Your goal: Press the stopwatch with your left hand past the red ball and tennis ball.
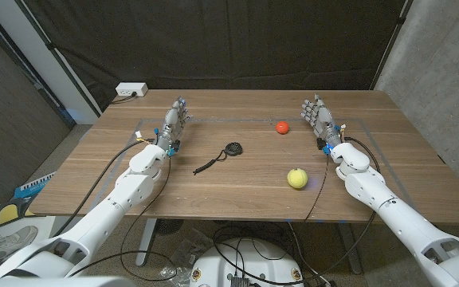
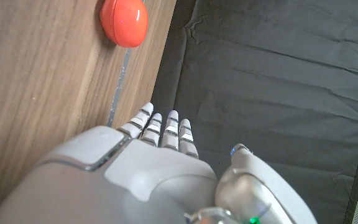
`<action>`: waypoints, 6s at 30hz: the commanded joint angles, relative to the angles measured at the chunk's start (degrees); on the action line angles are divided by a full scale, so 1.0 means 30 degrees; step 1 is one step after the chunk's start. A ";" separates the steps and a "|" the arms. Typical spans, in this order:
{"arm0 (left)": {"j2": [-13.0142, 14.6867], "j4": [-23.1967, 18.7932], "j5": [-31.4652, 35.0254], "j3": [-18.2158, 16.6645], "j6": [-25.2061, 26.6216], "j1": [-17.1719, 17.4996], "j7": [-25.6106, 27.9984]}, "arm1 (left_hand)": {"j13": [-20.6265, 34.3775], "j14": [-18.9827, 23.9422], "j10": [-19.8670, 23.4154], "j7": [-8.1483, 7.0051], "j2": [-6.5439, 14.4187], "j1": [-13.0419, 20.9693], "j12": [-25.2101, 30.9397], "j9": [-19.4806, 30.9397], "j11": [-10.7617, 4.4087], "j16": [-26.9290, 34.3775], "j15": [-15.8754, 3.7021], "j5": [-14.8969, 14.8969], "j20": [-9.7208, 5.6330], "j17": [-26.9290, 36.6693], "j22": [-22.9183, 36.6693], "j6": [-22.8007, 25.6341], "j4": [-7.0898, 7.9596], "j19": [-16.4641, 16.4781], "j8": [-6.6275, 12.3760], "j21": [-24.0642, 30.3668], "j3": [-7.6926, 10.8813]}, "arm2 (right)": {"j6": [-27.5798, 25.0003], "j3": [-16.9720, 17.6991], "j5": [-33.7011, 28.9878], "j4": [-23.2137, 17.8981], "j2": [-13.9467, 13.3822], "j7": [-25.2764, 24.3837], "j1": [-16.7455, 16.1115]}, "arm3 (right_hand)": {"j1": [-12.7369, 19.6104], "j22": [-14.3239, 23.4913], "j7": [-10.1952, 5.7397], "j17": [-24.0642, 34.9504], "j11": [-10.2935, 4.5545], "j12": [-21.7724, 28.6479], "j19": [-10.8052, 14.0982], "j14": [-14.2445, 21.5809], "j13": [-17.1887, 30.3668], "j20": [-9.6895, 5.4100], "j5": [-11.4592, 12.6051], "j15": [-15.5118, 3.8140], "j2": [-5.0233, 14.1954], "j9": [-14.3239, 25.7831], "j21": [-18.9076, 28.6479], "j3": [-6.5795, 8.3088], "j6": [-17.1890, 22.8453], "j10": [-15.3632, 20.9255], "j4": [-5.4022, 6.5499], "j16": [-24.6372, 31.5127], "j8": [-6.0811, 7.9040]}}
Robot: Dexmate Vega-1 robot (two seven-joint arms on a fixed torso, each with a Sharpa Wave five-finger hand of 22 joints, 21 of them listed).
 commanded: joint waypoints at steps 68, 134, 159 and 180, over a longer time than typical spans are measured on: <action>0.5253 -0.9809 1.7027 0.1198 0.7297 -0.2768 -0.7684 | 0.0382 0.3693 0.3462 -0.1516 -0.2090 0.9545 0.0648 0.0280 -0.0186 0.0662 0.0066 -0.1323 0.2264 0.0482 0.0224 0.2980 -0.6173 0.1092 0.0665 -0.0670 0.0836 | -0.1841 0.6419 -0.7272 -0.3945 0.6312 0.2637 -0.3954 | 0.0330 0.0061 -0.0090 0.0033 0.0166 0.0140 0.0153 0.0299 0.0030 -0.0144 0.0088 0.0014 -0.0038 0.0093 -0.0220 0.0320 0.0188 0.0292 -0.0315 0.0130 0.0118; 0.1710 -0.8567 3.0603 0.7330 0.2922 -0.9314 -1.7283 | 0.0738 0.2809 0.3797 -0.2996 -0.3943 1.3571 0.0366 0.0712 -0.1931 0.0499 0.0419 0.0228 0.1961 0.0603 0.0249 0.3497 -0.6250 0.1855 0.0721 -0.1284 -0.0169 | -0.0566 0.6755 -0.6758 -0.3663 0.6534 0.2029 -0.4670 | 0.0059 0.0082 -0.0105 0.0061 0.0083 0.0178 0.0343 0.0460 0.0034 -0.0051 0.0069 0.0118 -0.0067 0.0098 -0.0504 0.0370 0.0327 0.0503 -0.0208 0.0156 0.0136; 0.1135 -0.7852 3.2165 0.7798 0.1679 -0.8574 -1.7196 | 0.1106 0.2821 0.4558 -0.2547 -0.3633 1.4738 0.0941 0.1280 -0.1979 0.0780 -0.0086 0.0421 0.1717 0.0757 0.0302 0.4279 -0.5719 0.1704 0.1704 -0.1721 -0.0621 | -0.0538 0.6958 -0.6577 -0.3170 0.6485 0.2330 -0.4495 | -0.0008 0.0085 -0.0073 0.0054 0.0068 0.0167 0.0392 0.0492 0.0033 -0.0048 0.0074 0.0127 -0.0091 0.0098 -0.0615 0.0392 0.0339 0.0534 -0.0197 0.0142 0.0123; 0.1274 -0.7703 3.4113 0.7860 0.1942 -0.8010 -1.5971 | 0.2021 0.5080 0.7756 -0.1070 -0.3401 1.5117 0.2747 0.1812 -0.1034 0.1410 -0.0849 0.0259 0.1679 0.1232 0.0295 0.7878 -0.5355 0.2769 0.3988 -0.1682 -0.1405 | -0.0583 0.6944 -0.6618 -0.2587 0.6456 0.2490 -0.4069 | -0.0023 0.0089 -0.0081 0.0048 0.0066 0.0149 0.0436 0.0503 0.0034 -0.0048 0.0080 0.0102 -0.0107 0.0098 -0.0707 0.0426 0.0347 0.0527 -0.0217 0.0131 0.0117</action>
